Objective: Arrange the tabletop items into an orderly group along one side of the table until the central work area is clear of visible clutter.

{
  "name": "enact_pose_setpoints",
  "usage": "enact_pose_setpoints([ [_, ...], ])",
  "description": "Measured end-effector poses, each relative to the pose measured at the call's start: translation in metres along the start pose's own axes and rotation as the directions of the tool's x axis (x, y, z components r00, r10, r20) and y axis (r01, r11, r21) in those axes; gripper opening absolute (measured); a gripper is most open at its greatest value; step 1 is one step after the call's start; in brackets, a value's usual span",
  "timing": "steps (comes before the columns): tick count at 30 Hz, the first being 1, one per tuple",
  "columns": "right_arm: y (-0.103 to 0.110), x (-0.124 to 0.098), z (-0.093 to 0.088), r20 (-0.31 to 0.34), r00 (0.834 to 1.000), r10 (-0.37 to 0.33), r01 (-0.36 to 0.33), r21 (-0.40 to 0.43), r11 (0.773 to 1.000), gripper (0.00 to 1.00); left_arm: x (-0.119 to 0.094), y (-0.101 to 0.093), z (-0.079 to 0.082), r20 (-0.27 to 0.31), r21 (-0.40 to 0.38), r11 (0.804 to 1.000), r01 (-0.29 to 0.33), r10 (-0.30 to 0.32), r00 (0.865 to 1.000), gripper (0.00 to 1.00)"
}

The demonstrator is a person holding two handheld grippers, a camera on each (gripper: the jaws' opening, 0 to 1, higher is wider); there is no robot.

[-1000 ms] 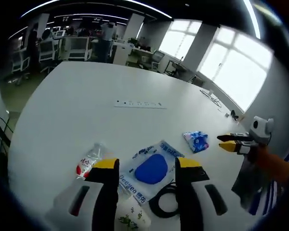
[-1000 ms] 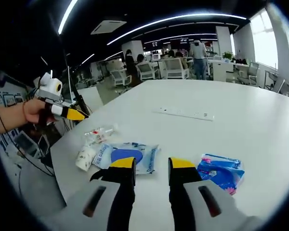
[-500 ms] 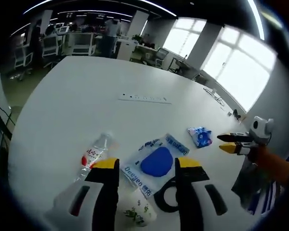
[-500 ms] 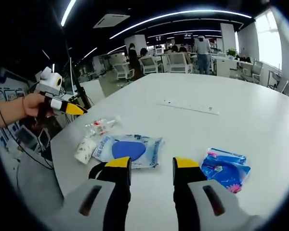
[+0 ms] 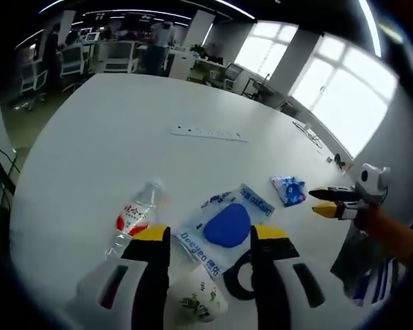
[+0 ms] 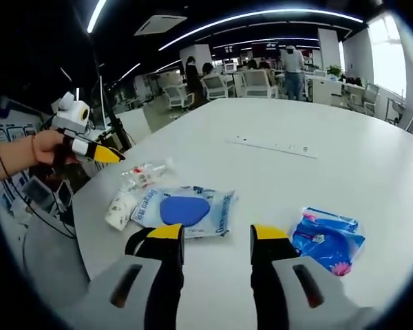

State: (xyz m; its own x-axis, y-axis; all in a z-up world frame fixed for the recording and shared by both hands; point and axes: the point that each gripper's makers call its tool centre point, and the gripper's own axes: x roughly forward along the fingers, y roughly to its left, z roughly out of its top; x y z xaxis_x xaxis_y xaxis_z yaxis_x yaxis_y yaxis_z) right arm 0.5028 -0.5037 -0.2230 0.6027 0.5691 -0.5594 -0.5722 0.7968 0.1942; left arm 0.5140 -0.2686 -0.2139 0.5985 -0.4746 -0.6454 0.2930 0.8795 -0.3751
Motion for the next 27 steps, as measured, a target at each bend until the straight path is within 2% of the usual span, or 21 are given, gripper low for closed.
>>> enact_pose_setpoints([
  [13,0.001,0.01,-0.01,-0.015,1.0,0.01,-0.01,0.015,1.0,0.35,0.013,0.007,-0.014,-0.051,-0.011,1.0,-0.01,0.009,0.999,0.44],
  [27,-0.004,0.02,-0.016,-0.03,1.0,0.009,-0.008,0.026,1.0,0.35,0.03,0.016,-0.022,-0.103,-0.04,0.999,-0.031,0.027,0.994,0.44],
])
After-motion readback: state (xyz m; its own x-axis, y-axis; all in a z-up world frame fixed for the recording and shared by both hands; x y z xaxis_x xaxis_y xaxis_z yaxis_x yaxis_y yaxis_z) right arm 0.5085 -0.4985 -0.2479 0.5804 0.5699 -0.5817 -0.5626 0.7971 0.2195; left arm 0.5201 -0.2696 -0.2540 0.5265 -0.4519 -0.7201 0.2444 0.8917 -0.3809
